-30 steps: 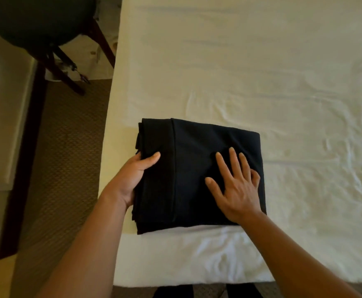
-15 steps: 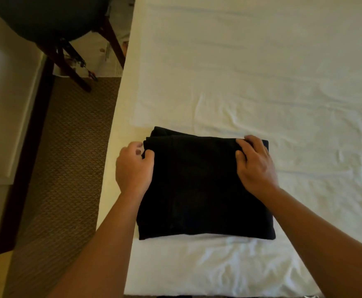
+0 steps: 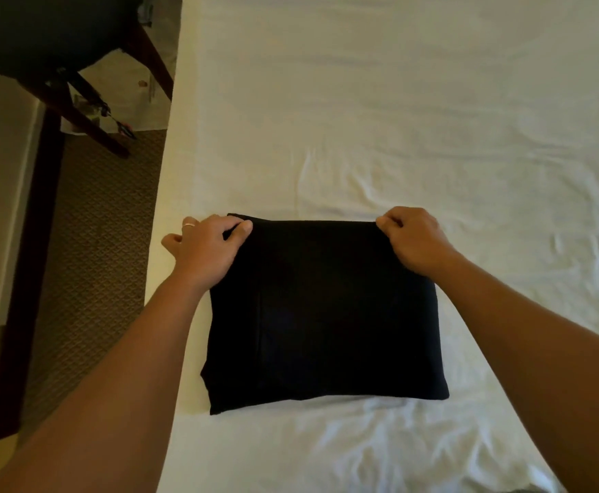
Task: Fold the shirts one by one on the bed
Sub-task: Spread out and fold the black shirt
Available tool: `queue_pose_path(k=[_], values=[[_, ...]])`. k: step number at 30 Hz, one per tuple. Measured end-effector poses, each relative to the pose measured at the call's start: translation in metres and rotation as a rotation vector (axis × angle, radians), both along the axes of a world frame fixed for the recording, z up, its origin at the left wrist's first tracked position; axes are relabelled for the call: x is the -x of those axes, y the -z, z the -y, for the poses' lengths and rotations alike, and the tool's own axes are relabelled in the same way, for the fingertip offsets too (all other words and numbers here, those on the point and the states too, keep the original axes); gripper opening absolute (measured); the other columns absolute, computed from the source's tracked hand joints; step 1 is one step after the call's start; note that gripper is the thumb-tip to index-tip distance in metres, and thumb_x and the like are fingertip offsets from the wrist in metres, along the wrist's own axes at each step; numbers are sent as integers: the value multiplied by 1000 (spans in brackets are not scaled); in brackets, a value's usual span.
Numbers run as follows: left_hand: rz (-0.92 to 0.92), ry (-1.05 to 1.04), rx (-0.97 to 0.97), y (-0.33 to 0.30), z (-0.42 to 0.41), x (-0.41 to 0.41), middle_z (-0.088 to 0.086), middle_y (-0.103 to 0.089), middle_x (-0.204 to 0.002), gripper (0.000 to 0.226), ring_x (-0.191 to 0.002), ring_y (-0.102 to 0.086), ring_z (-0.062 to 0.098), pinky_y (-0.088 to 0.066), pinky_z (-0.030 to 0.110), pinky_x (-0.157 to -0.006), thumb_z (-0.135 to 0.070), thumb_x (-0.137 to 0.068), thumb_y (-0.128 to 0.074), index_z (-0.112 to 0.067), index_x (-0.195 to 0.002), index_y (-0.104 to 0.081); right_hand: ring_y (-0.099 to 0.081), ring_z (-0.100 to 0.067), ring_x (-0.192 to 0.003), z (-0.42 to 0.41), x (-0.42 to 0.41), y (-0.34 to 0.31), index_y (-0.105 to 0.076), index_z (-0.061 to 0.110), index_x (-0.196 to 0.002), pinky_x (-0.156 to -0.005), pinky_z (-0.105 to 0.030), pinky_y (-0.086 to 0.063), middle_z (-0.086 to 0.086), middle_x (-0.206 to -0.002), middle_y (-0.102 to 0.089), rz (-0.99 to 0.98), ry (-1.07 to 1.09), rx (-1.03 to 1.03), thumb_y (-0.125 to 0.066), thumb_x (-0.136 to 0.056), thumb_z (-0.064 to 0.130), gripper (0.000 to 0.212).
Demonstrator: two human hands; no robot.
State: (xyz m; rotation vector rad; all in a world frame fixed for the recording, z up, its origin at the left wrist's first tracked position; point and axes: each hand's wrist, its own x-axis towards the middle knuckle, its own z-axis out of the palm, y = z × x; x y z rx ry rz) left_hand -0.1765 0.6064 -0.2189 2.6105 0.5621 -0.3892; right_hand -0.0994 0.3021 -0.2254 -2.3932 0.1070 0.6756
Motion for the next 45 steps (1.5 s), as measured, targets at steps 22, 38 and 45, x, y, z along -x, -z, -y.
queue_pose_path(k=[22,38,45], values=[[161,808,-323,-4,62,196,12,-61,-111,43,-88,-61,32,-50,41,-70,-43,-82,-77,-14,-112,-68,-56,-31,-112,83,190,-24,-60,24,-123,-87,-44,-56,-8,-132,-51,373,-776,360,-65,-81,61,56],[361,763,-340,-1,61,202,14,-60,-102,39,-77,-60,32,-48,39,-60,-18,-83,-79,-10,-120,-67,-57,-25,-76,69,205,-8,-66,15,-101,-63,-35,-54,-8,-103,-62,569,-696,264,-80,-76,15,29],[327,836,-308,-1,61,185,10,-63,-95,33,-74,-60,31,-45,37,-59,-4,-72,-86,-10,-101,-71,-54,-23,-72,73,204,-8,-64,13,-97,-63,-36,-55,-5,-95,-61,560,-688,182,-71,-87,17,13]])
